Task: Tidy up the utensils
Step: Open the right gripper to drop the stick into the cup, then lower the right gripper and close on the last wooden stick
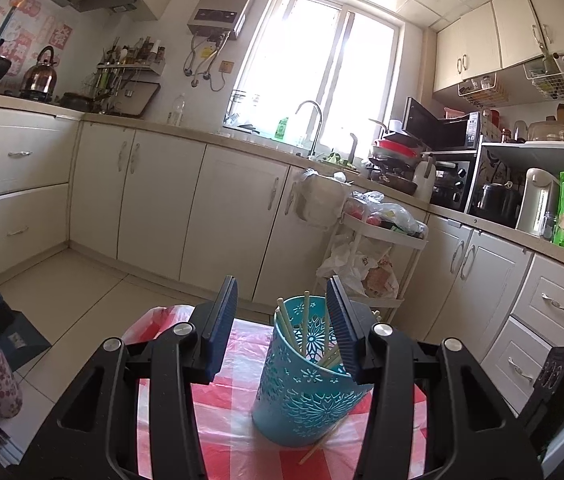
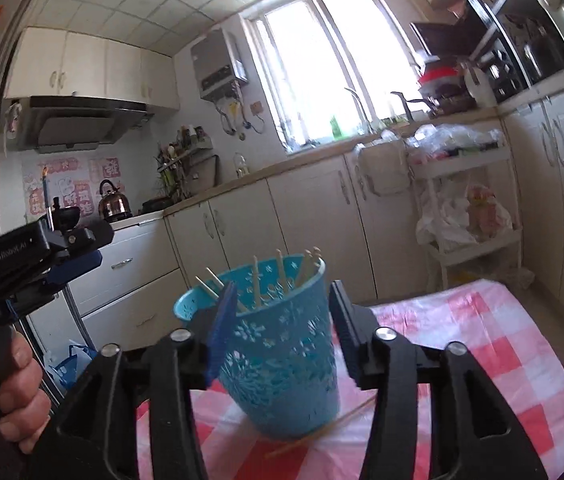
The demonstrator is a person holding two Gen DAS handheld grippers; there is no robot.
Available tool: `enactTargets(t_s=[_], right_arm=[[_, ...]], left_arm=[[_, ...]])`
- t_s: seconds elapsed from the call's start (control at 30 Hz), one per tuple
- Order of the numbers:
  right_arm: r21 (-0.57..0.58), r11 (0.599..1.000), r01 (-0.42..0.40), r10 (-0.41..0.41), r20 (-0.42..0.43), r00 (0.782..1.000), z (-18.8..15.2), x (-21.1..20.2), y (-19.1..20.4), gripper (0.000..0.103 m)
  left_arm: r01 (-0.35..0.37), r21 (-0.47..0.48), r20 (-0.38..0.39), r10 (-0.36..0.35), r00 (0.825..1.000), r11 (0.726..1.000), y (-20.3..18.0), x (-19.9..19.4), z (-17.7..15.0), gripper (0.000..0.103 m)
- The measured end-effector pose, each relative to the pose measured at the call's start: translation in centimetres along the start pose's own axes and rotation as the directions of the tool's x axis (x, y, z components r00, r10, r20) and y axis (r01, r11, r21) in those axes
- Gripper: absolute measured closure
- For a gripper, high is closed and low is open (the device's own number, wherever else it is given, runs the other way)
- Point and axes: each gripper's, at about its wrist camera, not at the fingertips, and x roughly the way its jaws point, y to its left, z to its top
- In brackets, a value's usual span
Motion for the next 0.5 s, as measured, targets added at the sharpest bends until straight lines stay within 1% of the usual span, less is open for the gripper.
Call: enactTargets(t_s=[0.03,0.07,0.1,0.13,0.2,0.23,0.3,0.4,0.43,0.5], right_arm=[[0.031,0.999,0.023,-0.022,-0.038,0.999,-0.1,0.0,-0.8,0.048],[0.04,0.997,0.067,-0.062,-0.114,0.991,-0.2,0.5,-1.5,0.047],[0.037,0.993,0.113,-0.104,-0.201,0.974,-0.5,1.4,-2.2,0.047],[0.038,0.989,0.143,-0.129,-0.26,0.957,-0.9,2.3,-2.8,0.047],[0.04,0.978,0.204,-0.173,-0.381,0.908,-1.7,4.7,-4.0,0.048],[0.045,0.975,0.219,-0.181,-0.416,0.891,-2.0,5.7,-4.3,0.048],[0.035,0.971,0.238,-0.199,-0.442,0.875,-2.2,7.6,-4.5,0.048],[-0.026,0.965,0.263,-0.241,-0.491,0.837,-2.6,11.2,-4.4,0.048],[-0.057,0.96,0.275,-0.265,-0.511,0.818,-2.7,12.2,-4.3,0.048],[-0.117,0.955,0.272,-0.289,-0.56,0.776,-3.4,14.1,-4.3,0.048]], left_arm=[[-0.002,-0.003,-0.002,0.002,1.0,1.0,0.2,0.0,-0.1,0.059],[-0.003,-0.003,-0.004,0.003,1.0,1.0,0.3,0.0,-0.2,0.059],[-0.003,-0.003,-0.007,0.003,1.0,1.0,0.3,0.1,-0.3,0.059],[-0.002,-0.004,-0.008,0.002,1.0,1.0,0.3,0.1,-0.4,0.059],[0.001,-0.005,-0.012,-0.001,1.0,1.0,0.2,0.2,-0.5,0.059],[0.003,-0.005,-0.014,-0.003,1.0,1.0,0.1,0.2,-0.6,0.059],[0.005,-0.001,-0.02,-0.005,1.0,1.0,0.0,0.2,-0.7,0.058],[0.005,0.006,-0.027,-0.005,1.0,1.0,0.1,0.3,-0.9,0.057],[0.004,0.007,-0.03,-0.004,1.0,1.0,0.2,0.3,-0.9,0.056],[-0.001,0.007,-0.03,0.001,1.0,1.0,0.5,0.4,-0.9,0.055]])
